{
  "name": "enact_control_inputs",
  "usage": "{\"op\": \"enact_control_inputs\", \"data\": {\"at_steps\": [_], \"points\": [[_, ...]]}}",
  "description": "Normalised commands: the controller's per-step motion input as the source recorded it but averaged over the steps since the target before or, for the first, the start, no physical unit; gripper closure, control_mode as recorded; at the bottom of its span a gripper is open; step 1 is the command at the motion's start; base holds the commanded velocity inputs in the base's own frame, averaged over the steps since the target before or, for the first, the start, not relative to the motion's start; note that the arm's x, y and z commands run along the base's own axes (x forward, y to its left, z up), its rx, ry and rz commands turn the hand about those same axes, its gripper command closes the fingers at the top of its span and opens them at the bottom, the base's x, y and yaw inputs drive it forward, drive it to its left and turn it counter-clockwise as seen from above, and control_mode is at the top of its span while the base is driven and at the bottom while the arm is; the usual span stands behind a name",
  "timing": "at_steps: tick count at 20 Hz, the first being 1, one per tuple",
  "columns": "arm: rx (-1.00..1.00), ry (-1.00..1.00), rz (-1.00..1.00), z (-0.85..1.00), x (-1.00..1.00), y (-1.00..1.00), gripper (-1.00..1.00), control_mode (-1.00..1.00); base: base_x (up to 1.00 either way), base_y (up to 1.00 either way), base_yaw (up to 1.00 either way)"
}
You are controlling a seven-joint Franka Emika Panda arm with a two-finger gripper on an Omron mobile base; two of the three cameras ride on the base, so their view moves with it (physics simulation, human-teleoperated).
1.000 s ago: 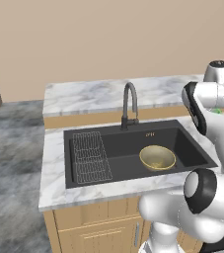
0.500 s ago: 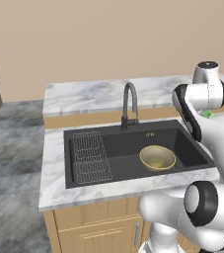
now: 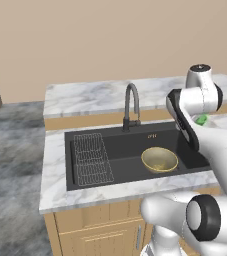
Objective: Remove the broccoli and lemon wedge from the sink. Then move the bowl and cup from the counter to the sink for washing.
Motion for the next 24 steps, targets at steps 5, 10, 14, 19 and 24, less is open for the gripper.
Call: {"op": "enact_control_inputs", "data": {"at_steps": [5, 10, 14, 19, 24], "points": [[0.0, 0.02, 0.0, -0.05, -0.24, 0.18, 1.0, -1.0, 0.0, 0.0, 0.0], [0.02, -0.01, 0.0, -0.06, -0.22, 0.28, 1.0, -1.0, 0.0, 0.0, 0.0], [0.04, -0.05, 0.0, -0.06, -0.2, 0.29, 1.0, -1.0, 0.0, 0.0, 0.0], [0.07, -0.06, 0.0, -0.06, -0.15, 0.27, 1.0, -1.0, 0.0, 0.0, 0.0], [0.02, -0.13, 0.0, -0.04, -0.04, 0.32, 1.0, -1.0, 0.0, 0.0, 0.0]]}}
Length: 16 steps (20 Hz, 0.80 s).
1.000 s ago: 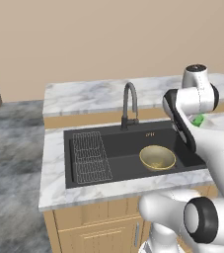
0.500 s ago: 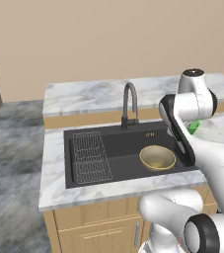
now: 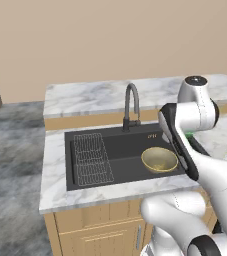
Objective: Remove the broccoli and lemon wedge from the sink. Then move the bowl and cup from the counter to the sink for washing.
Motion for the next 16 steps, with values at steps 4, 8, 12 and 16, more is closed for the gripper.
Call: {"op": "enact_control_inputs", "data": {"at_steps": [4, 8, 12, 16], "points": [[0.04, -0.1, -0.03, -0.03, -0.01, 0.34, 1.0, -1.0, 0.0, 0.0, 0.0], [0.07, -0.03, -0.05, -0.05, 0.0, 0.32, 1.0, -1.0, 0.0, 0.0, 0.0], [0.09, 0.0, -0.07, -0.12, -0.02, 0.26, 1.0, -1.0, 0.0, 0.0, 0.0], [0.09, 0.0, -0.09, -0.12, 0.0, 0.29, 1.0, -1.0, 0.0, 0.0, 0.0]]}}
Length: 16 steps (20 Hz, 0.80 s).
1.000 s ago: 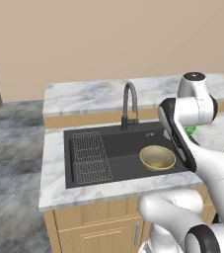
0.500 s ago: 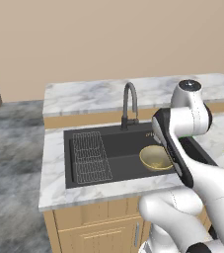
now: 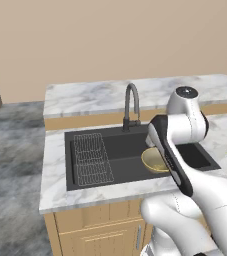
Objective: Remove the broccoli and lemon wedge from the sink. Then move the bowl and cup from the counter to the sink for washing.
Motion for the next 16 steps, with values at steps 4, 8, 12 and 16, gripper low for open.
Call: {"op": "enact_control_inputs", "data": {"at_steps": [4, 8, 12, 16], "points": [[0.09, 0.0, -0.11, -0.11, 0.03, 0.32, 1.0, -1.0, 0.0, 0.0, 0.0], [0.08, 0.0, -0.11, -0.13, 0.02, 0.32, 1.0, -1.0, 0.0, 0.0, 0.0], [0.07, 0.0, -0.11, -0.16, 0.02, 0.3, 1.0, -1.0, 0.0, 0.0, 0.0], [0.07, 0.0, -0.13, -0.19, 0.08, 0.23, 1.0, -1.0, 0.0, 0.0, 0.0]]}}
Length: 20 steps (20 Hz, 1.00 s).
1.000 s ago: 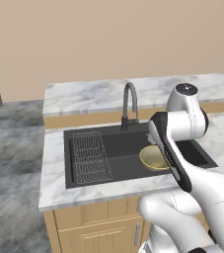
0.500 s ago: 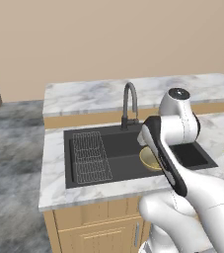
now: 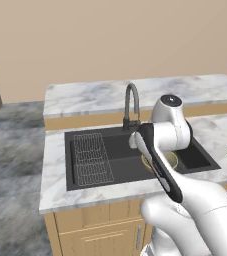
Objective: Remove the broccoli and lemon wedge from the sink. Then move the bowl and cup from the counter to the sink for washing.
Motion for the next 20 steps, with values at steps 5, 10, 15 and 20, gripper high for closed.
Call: {"op": "enact_control_inputs", "data": {"at_steps": [5, 10, 15, 20], "points": [[0.07, 0.0, -0.14, -0.22, 0.16, 0.17, 1.0, -1.0, 0.0, 0.0, 0.0], [0.1, 0.0, -0.12, -0.24, 0.23, 0.13, 1.0, -1.0, 0.0, 0.0, 0.0], [0.1, 0.0, -0.12, -0.25, 0.25, 0.15, 1.0, -1.0, 0.0, 0.0, 0.0], [0.11, 0.01, -0.13, -0.24, 0.25, 0.09, 1.0, -1.0, 0.0, 0.0, 0.0]]}}
